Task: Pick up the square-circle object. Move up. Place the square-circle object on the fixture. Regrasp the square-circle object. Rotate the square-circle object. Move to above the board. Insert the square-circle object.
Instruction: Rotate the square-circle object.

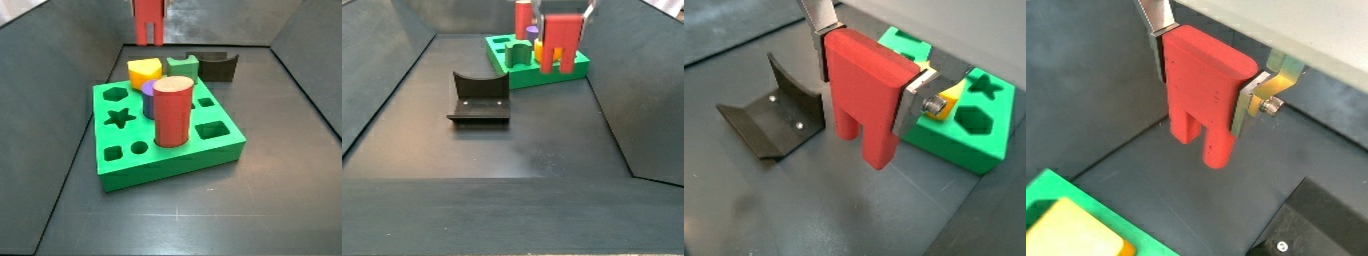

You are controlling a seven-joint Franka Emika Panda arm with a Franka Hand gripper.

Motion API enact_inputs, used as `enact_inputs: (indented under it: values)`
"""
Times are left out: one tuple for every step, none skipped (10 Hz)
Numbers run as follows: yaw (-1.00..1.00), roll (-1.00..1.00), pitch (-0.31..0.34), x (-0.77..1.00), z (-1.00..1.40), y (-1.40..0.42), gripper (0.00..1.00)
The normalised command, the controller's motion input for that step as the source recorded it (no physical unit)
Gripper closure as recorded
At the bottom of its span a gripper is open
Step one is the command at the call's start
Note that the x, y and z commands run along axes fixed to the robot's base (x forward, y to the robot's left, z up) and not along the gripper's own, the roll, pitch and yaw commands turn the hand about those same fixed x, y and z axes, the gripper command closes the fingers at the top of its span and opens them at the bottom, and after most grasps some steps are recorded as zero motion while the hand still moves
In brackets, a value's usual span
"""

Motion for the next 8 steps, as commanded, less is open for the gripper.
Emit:
enact_inputs:
  values:
    - [-0.05, -0.17, -0.064, 0.01, -1.0, 0.02, 1.0]
    - [-0.05, -0.17, -0.064, 0.01, -1.0, 0.02, 1.0]
    - [-0.04, -0.17, -0.067, 0.01, -1.0, 0.03, 1.0]
    - [-0.04, -0.17, -0.07, 0.01, -1.0, 0.03, 1.0]
    - [-0.04, -0.17, -0.069, 0.01, -0.93, 0.03, 1.0]
    - [-0.04, -0.17, -0.063, 0.01, -0.67, 0.03, 1.0]
    - [-0.04, -0.17, -0.061, 0.01, -0.51, 0.03, 1.0]
    - [-0.05, -0.16, -0.059, 0.02, -0.36, 0.03, 1.0]
